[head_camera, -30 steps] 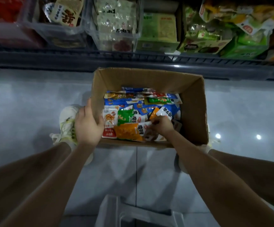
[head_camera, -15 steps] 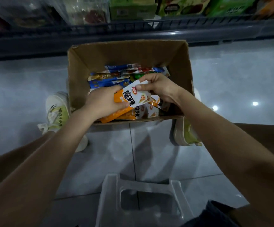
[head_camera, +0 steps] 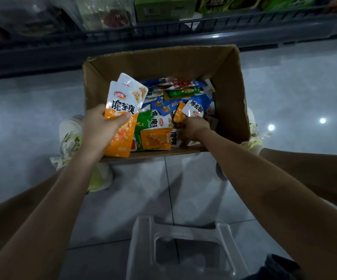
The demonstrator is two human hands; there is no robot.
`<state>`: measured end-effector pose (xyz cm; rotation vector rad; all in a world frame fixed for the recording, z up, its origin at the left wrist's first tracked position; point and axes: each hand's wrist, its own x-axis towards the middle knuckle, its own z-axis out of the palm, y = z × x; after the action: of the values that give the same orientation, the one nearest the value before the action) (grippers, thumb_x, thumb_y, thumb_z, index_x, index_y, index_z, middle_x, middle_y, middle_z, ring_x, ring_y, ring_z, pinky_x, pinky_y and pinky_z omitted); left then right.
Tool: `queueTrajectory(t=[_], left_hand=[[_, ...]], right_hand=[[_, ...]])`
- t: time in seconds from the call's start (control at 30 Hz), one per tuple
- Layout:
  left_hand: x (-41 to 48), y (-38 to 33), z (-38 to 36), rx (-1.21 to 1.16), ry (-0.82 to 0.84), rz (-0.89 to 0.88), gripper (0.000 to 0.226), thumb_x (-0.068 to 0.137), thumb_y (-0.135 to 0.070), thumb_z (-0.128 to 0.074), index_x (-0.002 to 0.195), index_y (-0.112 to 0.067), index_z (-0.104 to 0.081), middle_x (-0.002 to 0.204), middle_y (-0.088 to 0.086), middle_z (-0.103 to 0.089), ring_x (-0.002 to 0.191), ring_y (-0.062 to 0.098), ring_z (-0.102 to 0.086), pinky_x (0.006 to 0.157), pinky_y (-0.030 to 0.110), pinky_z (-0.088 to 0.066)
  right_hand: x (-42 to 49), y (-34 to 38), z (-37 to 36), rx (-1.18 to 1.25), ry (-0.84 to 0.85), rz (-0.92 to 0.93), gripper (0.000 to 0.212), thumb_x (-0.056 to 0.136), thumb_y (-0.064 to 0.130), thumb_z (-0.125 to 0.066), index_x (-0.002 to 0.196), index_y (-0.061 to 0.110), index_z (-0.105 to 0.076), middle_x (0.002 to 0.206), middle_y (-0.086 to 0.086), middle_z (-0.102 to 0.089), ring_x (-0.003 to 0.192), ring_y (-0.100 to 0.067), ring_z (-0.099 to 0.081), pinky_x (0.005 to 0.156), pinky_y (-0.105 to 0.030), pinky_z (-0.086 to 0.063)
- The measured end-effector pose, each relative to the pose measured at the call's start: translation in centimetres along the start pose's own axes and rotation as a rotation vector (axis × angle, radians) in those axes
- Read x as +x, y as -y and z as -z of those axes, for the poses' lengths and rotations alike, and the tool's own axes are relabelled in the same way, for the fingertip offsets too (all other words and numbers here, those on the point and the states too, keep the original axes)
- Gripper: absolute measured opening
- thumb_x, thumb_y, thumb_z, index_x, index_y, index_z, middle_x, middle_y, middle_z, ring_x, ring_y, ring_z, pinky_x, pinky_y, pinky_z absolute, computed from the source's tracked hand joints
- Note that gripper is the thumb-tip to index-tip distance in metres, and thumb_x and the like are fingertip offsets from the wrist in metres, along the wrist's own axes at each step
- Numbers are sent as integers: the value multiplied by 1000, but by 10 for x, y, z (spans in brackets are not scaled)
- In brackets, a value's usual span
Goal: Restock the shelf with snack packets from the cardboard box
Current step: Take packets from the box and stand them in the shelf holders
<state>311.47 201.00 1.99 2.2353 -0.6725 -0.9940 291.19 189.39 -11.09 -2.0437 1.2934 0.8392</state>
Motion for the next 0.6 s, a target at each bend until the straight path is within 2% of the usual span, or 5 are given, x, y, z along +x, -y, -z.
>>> queueTrajectory(t=[0.1,0.2,0.27,0.47,0.6], left_hand=[[-5,0,4,-126,1,57,22,82,-25,-73,101,-18,-65,94,-2,-69,81,12,-66,74,29,-54],[-6,0,8,-177,-16,62,24,82,-25,-73,104,-20,-64,102,0,-70,88,19,-68,82,40,-55],[-7,-2,10,-193,-30,52,28,83,-23,-72,110,-20,-62,108,0,-69,91,18,-67,81,38,-55],[-27,-23,17,-243,-57,-44,29,86,-19,-69,112,-20,-58,109,-3,-67,92,15,-65,71,32,-53],[-51,-48,27,-282,-64,-157,24,86,-20,-69,108,-17,-59,90,-2,-69,61,5,-65,48,21,-49]], right_hand=[[-4,1,6,154,-2,9,33,88,32,-64,118,18,-63,115,-5,-63,109,-25,-58,85,-33,-48],[-18,-3,19,883,29,92,10,91,8,-61,100,7,-58,91,-7,-58,89,-22,-58,64,-19,-53],[-33,-6,29,1194,29,137,10,92,2,-58,99,5,-51,85,-8,-54,78,-18,-57,54,-16,-50],[-71,-21,66,1393,-117,132,10,92,5,-60,100,10,-57,87,-8,-64,73,-18,-61,62,-25,-53],[-112,-29,97,1446,-154,202,7,90,11,-63,96,16,-62,89,-10,-70,79,-24,-66,78,-41,-54]])
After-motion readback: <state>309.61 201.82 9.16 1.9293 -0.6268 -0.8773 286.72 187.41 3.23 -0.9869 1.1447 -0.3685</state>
